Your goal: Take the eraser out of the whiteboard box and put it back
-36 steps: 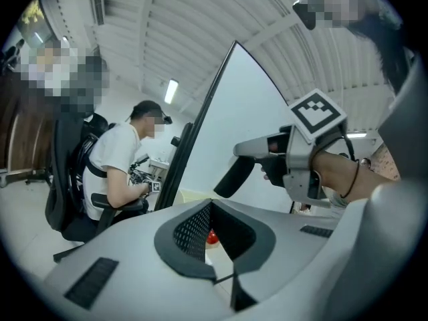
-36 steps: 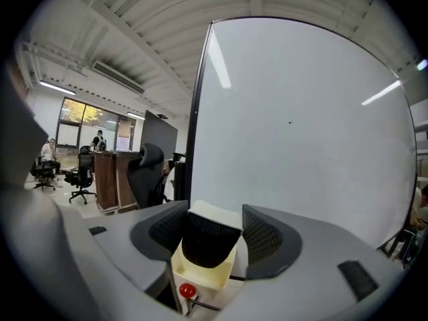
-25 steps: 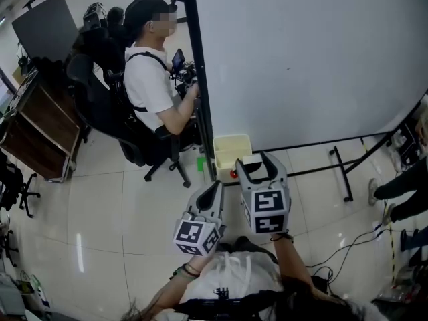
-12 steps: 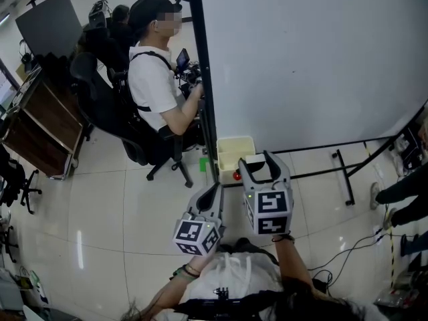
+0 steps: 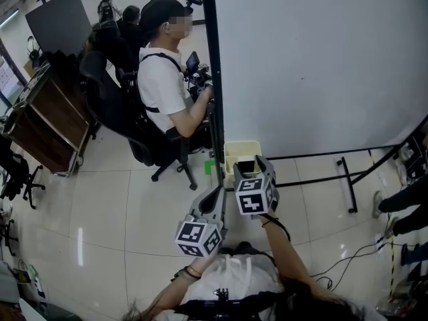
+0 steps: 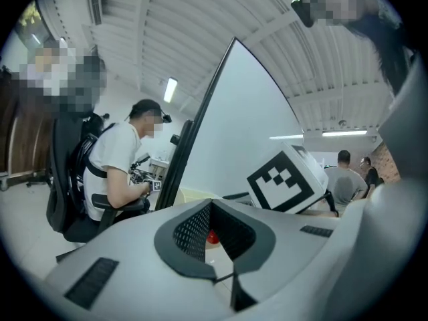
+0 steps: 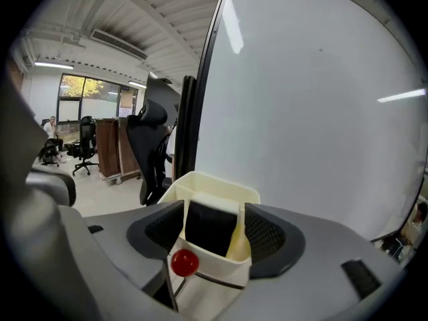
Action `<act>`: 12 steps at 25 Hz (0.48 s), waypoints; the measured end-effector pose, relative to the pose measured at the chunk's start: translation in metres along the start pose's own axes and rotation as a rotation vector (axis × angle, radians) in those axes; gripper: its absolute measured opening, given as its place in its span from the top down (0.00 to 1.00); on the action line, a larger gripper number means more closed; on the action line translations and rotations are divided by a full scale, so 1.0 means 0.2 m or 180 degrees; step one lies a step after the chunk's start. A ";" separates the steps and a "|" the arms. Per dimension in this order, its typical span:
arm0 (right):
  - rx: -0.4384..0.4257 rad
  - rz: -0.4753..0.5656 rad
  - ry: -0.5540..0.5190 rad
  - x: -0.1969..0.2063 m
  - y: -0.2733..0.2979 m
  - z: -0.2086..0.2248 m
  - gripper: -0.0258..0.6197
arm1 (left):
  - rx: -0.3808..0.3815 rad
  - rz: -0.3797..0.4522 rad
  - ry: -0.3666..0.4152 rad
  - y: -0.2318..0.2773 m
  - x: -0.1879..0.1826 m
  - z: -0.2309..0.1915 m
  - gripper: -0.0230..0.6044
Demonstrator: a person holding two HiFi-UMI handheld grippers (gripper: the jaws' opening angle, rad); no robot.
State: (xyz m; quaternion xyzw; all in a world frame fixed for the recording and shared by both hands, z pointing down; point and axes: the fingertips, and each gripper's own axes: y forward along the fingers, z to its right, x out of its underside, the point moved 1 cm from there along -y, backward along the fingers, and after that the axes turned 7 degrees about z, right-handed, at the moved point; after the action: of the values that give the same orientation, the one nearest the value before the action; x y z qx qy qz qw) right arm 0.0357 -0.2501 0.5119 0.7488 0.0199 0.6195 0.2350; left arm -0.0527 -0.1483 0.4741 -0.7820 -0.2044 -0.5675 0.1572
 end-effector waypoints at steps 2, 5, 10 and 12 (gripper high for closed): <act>-0.0024 -0.0003 0.0062 0.02 0.00 -0.01 0.43 | -0.0040 0.0008 -0.0011 -0.01 -0.01 -0.02 0.99; 0.0051 0.0390 0.0202 -0.17 -0.14 0.04 0.44 | -0.0075 0.0016 -0.0024 -0.02 -0.01 -0.03 0.99; -0.0162 0.0906 0.0777 -0.39 -0.43 0.03 0.50 | -0.0069 0.0005 -0.0033 -0.01 0.00 -0.03 0.99; -0.0101 0.0878 0.0895 -0.34 -0.48 0.03 0.50 | -0.0027 -0.0008 -0.0040 0.00 0.01 -0.01 0.99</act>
State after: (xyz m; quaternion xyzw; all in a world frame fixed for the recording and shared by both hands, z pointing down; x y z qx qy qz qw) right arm 0.0515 -0.1886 0.4129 0.6467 -0.0600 0.7445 0.1546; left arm -0.0537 -0.1496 0.4765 -0.7859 -0.2040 -0.5637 0.1519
